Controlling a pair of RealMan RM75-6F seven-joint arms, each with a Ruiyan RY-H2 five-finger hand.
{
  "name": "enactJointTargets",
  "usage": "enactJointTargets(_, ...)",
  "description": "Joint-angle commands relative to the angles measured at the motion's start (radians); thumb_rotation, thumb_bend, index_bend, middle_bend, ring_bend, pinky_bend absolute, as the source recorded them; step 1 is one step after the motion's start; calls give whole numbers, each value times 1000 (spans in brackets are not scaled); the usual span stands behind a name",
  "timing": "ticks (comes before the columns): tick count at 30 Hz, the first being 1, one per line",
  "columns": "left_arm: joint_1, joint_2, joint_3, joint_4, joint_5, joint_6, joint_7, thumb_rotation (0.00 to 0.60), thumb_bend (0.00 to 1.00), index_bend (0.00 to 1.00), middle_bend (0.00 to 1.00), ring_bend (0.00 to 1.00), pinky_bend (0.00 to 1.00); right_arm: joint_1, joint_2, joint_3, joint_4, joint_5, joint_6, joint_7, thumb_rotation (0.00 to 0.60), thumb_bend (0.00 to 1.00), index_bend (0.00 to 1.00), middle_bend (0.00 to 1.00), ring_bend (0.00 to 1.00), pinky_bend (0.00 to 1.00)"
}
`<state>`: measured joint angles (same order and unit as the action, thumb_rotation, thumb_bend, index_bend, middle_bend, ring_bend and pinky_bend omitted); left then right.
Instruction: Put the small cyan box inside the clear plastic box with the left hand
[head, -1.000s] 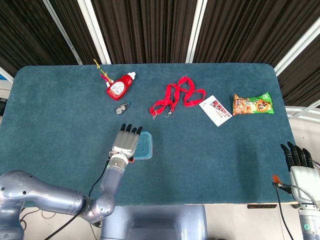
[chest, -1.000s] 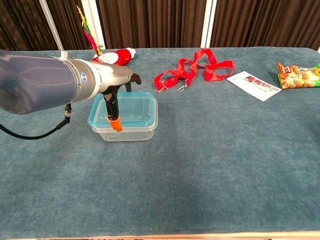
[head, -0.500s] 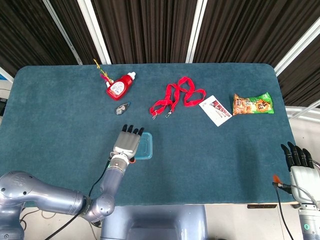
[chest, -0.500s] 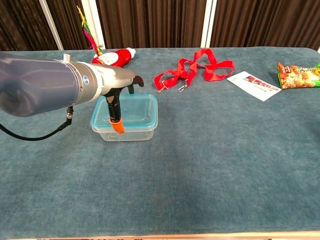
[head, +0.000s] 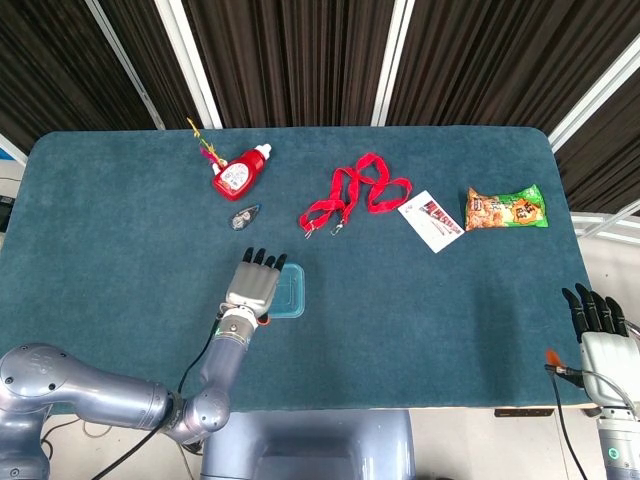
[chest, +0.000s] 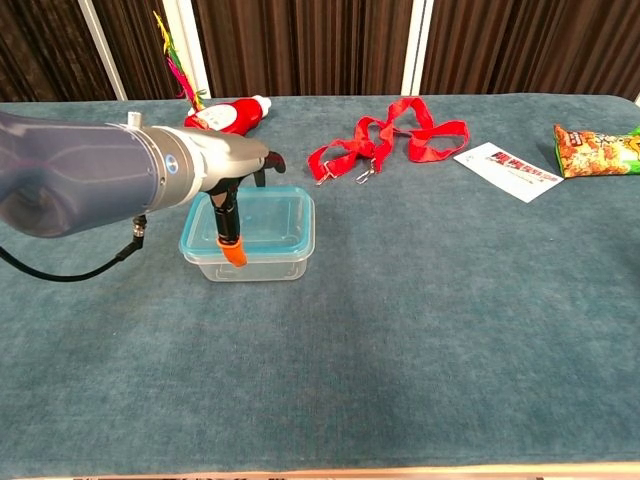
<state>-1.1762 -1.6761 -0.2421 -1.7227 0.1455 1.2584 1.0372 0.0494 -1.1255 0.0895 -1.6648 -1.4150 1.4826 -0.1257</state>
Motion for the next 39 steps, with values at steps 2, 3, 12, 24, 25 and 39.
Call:
enactJointTargets(2, 2, 0, -1, 0, -1, -5, 1, 600, 285, 0, 291, 0, 0, 0, 0, 0, 0, 0, 0, -1, 600, 308, 40, 44, 37, 0)
enactJointTargets(3, 2, 0, -1, -1, -1, -7, 2, 600, 284, 0, 291, 0, 0, 0, 0, 0, 0, 0, 0, -1, 600, 308, 40, 44, 37, 0)
enactJointTargets(12, 2, -11, -4, 7, -3, -5, 9, 600, 284, 0, 291, 0, 0, 0, 1, 0, 0, 0, 0, 0, 600, 307, 40, 44, 37, 0)
enactJointTargets(24, 3, -21, -4, 10, 5, -5, 17, 600, 284, 0, 280, 0, 0, 0, 1, 1, -1, 4, -2, -2, 600, 308, 40, 45, 37, 0)
enactJointTargets(25, 3, -21, -3, 9, 6, -5, 19, 600, 282, 0, 274, 0, 0, 0, 1, 1, -2, 4, -2, -2, 600, 307, 40, 44, 37, 0)
enactJointTargets(39, 1, -17, -5, 5, 5, -1, 42, 600, 215, 0, 96, 0, 0, 1, 2, 0, -4, 6, -5, -4, 600, 307, 40, 45, 37, 0)
